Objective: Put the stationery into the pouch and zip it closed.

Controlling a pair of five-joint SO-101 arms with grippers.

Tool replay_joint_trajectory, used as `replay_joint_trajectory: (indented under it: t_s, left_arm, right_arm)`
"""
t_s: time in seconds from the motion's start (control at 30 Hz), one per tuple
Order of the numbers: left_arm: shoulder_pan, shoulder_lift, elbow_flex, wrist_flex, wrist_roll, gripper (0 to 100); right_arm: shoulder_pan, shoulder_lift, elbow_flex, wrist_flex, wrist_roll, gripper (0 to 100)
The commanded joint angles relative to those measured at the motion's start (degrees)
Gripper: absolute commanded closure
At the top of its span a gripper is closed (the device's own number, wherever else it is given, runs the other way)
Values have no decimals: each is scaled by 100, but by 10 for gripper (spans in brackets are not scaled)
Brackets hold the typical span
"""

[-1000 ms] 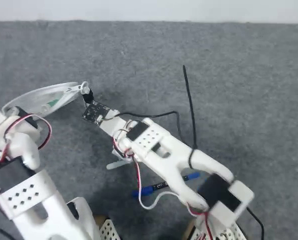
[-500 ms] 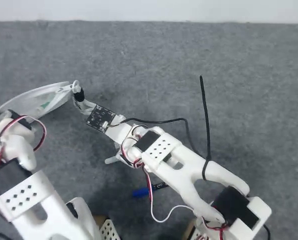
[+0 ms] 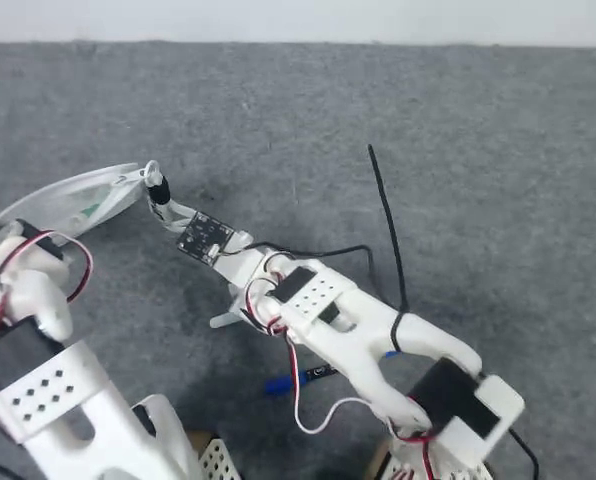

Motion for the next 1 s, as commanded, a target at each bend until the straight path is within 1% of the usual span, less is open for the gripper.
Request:
replay_joint_trajectory:
  t_s: [0.0, 0.13, 0.23, 0.43, 0.57, 0.73, 0.8, 0.97]
  left_arm:
    - [-35, -141, -171, -237, 70, 988]
    - [-35, -141, -171, -237, 70, 988]
    - [-35, -141, -171, -237, 70, 988]
    - [-35, -141, -171, -237, 62, 988]
    - [-35, -141, -171, -237, 62, 988]
    - [-35, -141, -171, -237, 62, 988]
    - [-35, -141, -163, -237, 62, 988]
    - [-35, -141, -163, -237, 62, 988]
  right_arm:
    - [136, 163, -440, -75, 114, 842]
    - [180, 409, -484, -66, 651, 782]
    - [233, 444, -484, -92, 721, 754]
    - [426, 549, -677, -119, 721, 755]
    - [549, 884, -958, -110, 721, 755]
    - [567, 1218, -1301, 127, 721, 757]
    - [567, 1191, -1389, 338, 721, 793]
    - [602, 1059, -1538, 602, 686, 988]
